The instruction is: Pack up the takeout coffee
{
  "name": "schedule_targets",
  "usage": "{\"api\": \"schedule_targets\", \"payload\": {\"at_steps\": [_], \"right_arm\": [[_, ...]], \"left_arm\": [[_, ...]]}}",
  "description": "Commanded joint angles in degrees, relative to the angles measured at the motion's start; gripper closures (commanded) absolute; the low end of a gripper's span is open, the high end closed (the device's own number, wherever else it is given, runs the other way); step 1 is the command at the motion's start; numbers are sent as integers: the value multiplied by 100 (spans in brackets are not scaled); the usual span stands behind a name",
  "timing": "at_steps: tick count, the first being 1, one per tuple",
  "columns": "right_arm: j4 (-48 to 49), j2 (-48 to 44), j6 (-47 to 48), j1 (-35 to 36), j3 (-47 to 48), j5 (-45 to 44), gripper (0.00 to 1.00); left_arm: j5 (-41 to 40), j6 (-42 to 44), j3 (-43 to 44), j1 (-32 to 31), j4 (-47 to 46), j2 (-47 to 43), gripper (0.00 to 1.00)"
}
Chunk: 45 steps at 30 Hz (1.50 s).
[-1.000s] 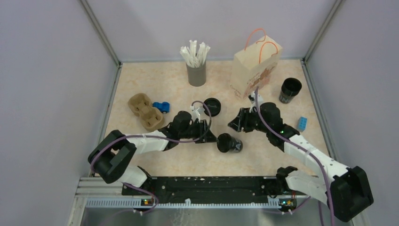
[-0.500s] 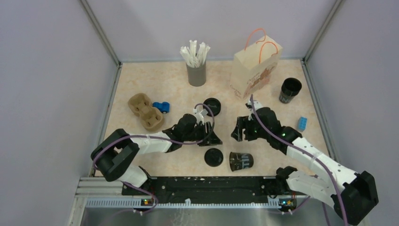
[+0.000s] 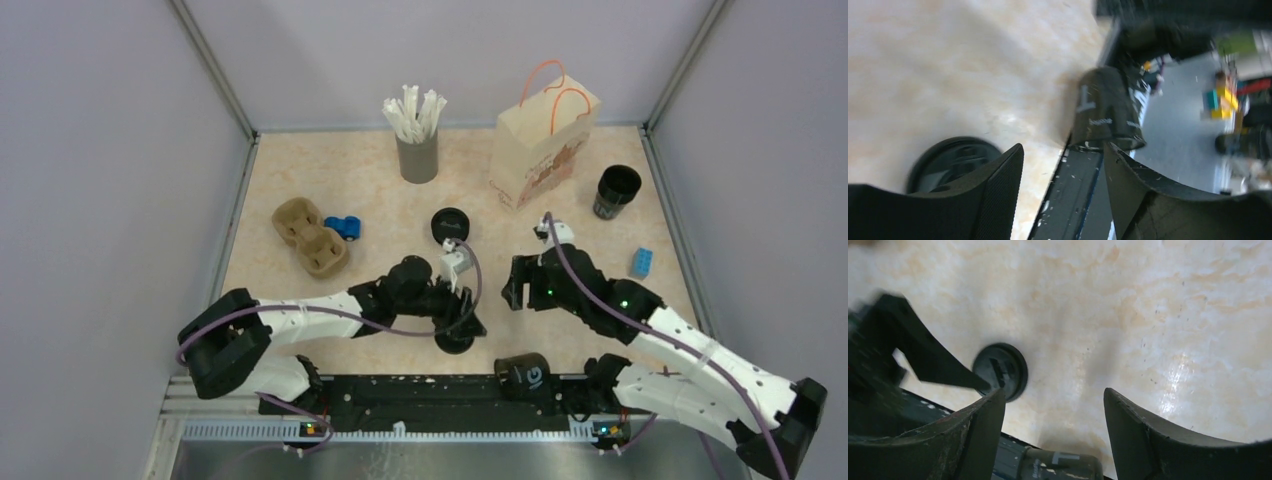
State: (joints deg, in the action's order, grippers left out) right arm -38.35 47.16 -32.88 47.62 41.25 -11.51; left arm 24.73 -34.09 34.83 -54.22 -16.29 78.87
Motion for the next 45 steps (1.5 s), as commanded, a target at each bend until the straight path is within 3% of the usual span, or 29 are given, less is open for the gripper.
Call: {"api": "schedule_targets", "payload": {"at_steps": [1, 4, 9, 16, 25, 35, 38, 45], "right_arm": [[70, -788, -303, 37, 767, -555, 29], [174, -1284, -375, 38, 978, -730, 29], [415, -2237, -418, 42, 1011, -976, 29], [593, -2896, -317, 38, 904, -1089, 29], [641, -2767, -165, 37, 903, -846, 29], [739, -2733, -65, 45, 774, -868, 29], [754, -2733, -71, 39, 731, -846, 29], [760, -2767, -103, 37, 726, -779, 29]], "left_arm": [[190, 1348, -140, -796, -748, -110, 34], [-121, 1853, -174, -1264, -940, 43, 33], [100, 2868, -704, -1752, -2209, 318, 34], [-709, 3619, -343, -2074, -2141, 1050, 30], [-1594, 3655, -652, -2084, -3063, 1123, 29], [-992, 3174, -619, -2084, -3094, 1076, 27], [-705, 2805, -667, -2084, -3547, 1188, 25], [-1171, 2594, -380, -2087, -3755, 1756, 27]]}}
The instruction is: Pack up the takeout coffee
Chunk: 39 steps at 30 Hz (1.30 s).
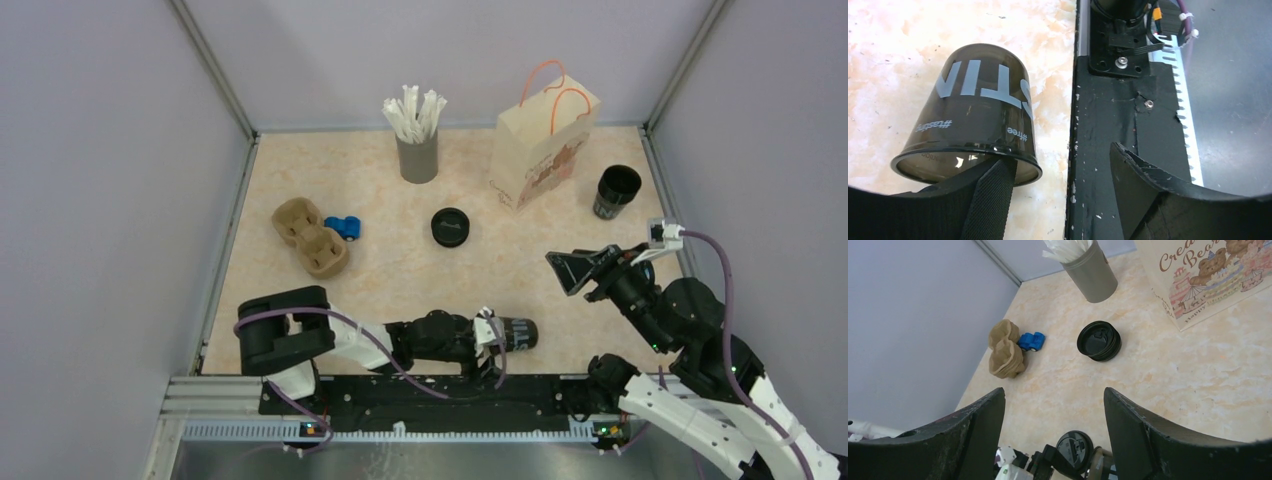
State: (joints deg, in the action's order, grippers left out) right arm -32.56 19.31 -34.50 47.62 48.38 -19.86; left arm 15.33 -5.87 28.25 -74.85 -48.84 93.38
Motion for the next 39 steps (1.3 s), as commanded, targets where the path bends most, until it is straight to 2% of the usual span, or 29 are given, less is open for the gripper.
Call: {"api": "schedule_targets", "payload": {"at_steps": [1, 3, 7, 9, 10, 13, 16, 18, 21, 23, 27, 29, 33, 39], "right_arm": [[167, 1, 64, 37, 21, 60, 29], [147, -42, 49, 42, 22, 54, 29], [69, -115, 54, 42, -7, 34, 29], [27, -144, 50, 46, -65, 65, 29], [11, -158, 50, 39, -104, 71, 29], [-25, -219, 28, 39, -302, 79, 29], [-12, -235, -61, 39, -594, 103, 28], [98, -224, -102, 37, -757, 172, 28], [268, -187, -134, 41, -954, 275, 28], [260, -76, -79, 38, -1023, 278, 28], [144, 303, -16, 42, -1151, 398, 28], [117, 577, -111, 38, -1240, 558, 28], [142, 977, -235, 44, -1318, 786, 28], [67, 740, -249, 39, -1247, 740, 28]], "left_arm": [[-358, -242, 307, -21, -560, 384, 29], [-592, -299, 244, -19, -817, 418, 36], [-1119, -435, -42, -21, -1291, 41, 76], [-1634, -511, 77, -25, -526, -462, 89], [-1813, -527, 200, -22, 190, -760, 93], [-2216, -549, 865, -21, 2366, -1558, 97], [-3095, -1037, 1712, -15, 4682, -2093, 100], [-3380, -1056, 1986, -12, 5537, -2435, 100], [-3572, -1096, 2160, -13, 6189, -2991, 100], [-3806, -1084, 2484, -12, 6945, -3160, 100], [-4738, -1233, 3134, -7, 8702, -2924, 100], [-4916, -1491, 3488, 24, 9714, -2565, 100], [-4721, -1622, 3855, 157, 10366, -1799, 100], [-4368, -885, 4179, 534, 10124, -689, 100]]}}
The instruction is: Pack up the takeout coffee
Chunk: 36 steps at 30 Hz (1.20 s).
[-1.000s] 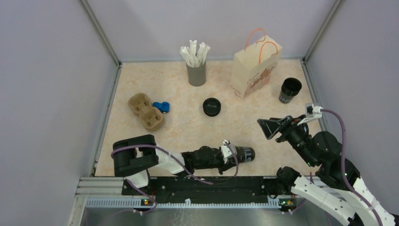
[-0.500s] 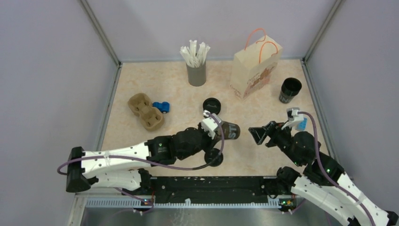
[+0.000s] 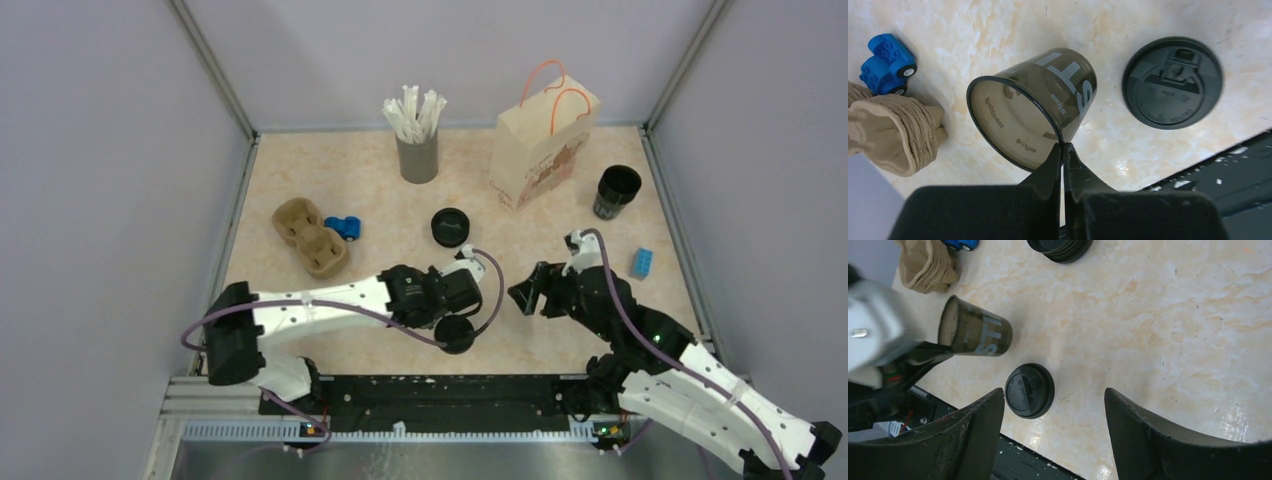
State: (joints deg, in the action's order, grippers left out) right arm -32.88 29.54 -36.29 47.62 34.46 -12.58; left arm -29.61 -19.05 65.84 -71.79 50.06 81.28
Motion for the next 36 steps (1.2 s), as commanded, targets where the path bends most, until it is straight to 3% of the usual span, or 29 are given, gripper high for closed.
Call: {"api": "schedule_targets", "payload": {"at_steps": [1, 6, 10, 20, 28, 31, 36], "right_arm": [[52, -355, -70, 40, 161, -39, 28], [-243, -754, -81, 37, 217, -274, 28], [-435, -884, -76, 37, 279, -382, 28], [-403, -1205, -111, 37, 270, -509, 28], [-328, -1295, -161, 37, 272, -464, 28], [-377, -1334, -161, 42, 316, -447, 28], [-464, -1427, -155, 37, 394, -464, 28]], "left_arm": [[200, 580, 560, 242, 195, 775, 100], [546, 982, 1723, 253, 613, 2113, 100], [820, 1067, 2210, 253, 858, 2660, 100], [1054, 1197, 2455, 244, 844, 2347, 100], [1094, 1300, 2483, 249, 947, 2529, 94], [1101, 1305, 2506, 252, 891, 2504, 88], [1052, 1343, 2619, 253, 760, 2304, 65]]}}
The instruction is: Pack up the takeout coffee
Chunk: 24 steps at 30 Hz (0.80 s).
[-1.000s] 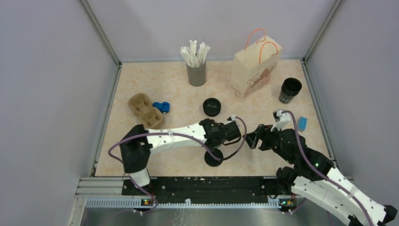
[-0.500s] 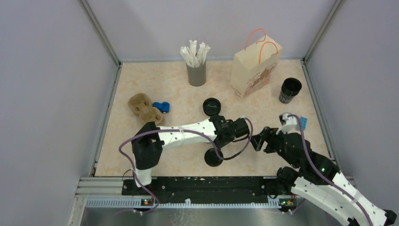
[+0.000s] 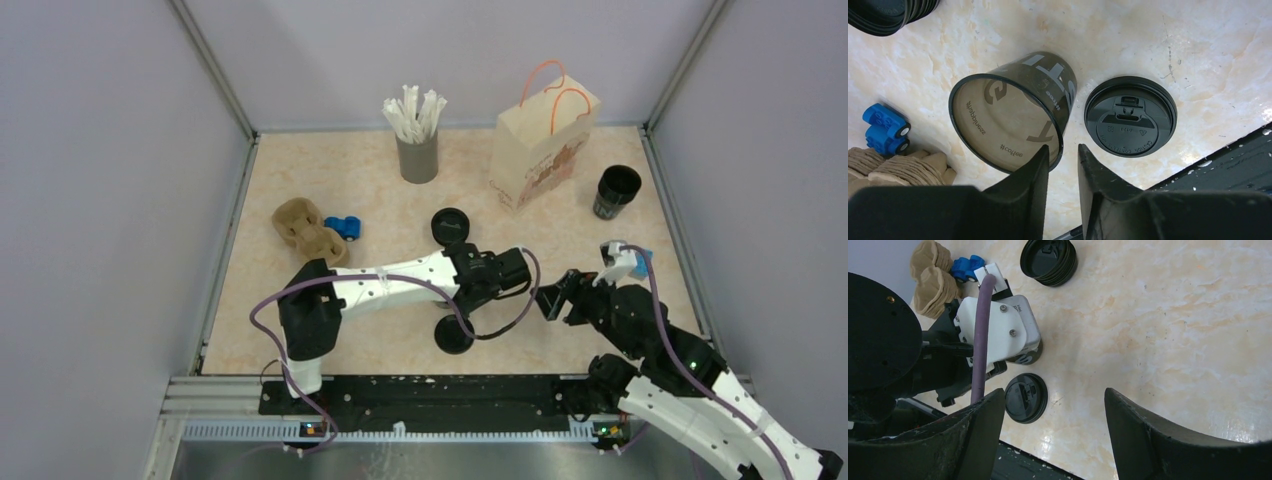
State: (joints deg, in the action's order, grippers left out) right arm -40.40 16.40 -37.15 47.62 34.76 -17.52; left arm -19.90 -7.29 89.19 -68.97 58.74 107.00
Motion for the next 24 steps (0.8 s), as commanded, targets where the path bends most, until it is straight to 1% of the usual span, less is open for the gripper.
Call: {"api": "schedule_targets", "payload": {"at_steps": [1, 4, 6, 8, 9, 12, 14, 17, 18, 21, 24], "right_arm": [[285, -122, -75, 37, 364, 53, 28], [315, -108, -103, 37, 348, 120, 28], [357, -43, -109, 37, 315, 239, 28], [426, 94, -117, 40, 280, 446, 28], [461, 189, -128, 38, 246, 562, 28], [669, 454, -165, 38, 124, 830, 25], [798, 566, -179, 38, 59, 946, 20], [985, 762, -179, 42, -46, 1074, 18], [1068, 846, -179, 50, -94, 1127, 18], [1391, 1110, -181, 68, -289, 1308, 18], [1780, 1562, -183, 236, -509, 1284, 18]], "left_arm": [[79, 186, 291, -29, -187, -328, 60], [134, 235, 311, -25, -419, -511, 48], [41, 205, 298, -1, -589, -656, 35], [-69, 99, 272, 103, -780, -840, 4], [-112, -2, 238, 179, -881, -962, 2], [-151, -253, -66, 576, -1335, -1522, 1], [42, -430, -472, 975, -1793, -2066, 1], [519, -660, -1378, 1681, -2551, -3086, 1], [510, -691, -1696, 1860, -2819, -3410, 1], [298, -673, -2357, 2076, -3286, -4137, 1], [602, -757, -2811, 2399, -3444, -4576, 1]]}}
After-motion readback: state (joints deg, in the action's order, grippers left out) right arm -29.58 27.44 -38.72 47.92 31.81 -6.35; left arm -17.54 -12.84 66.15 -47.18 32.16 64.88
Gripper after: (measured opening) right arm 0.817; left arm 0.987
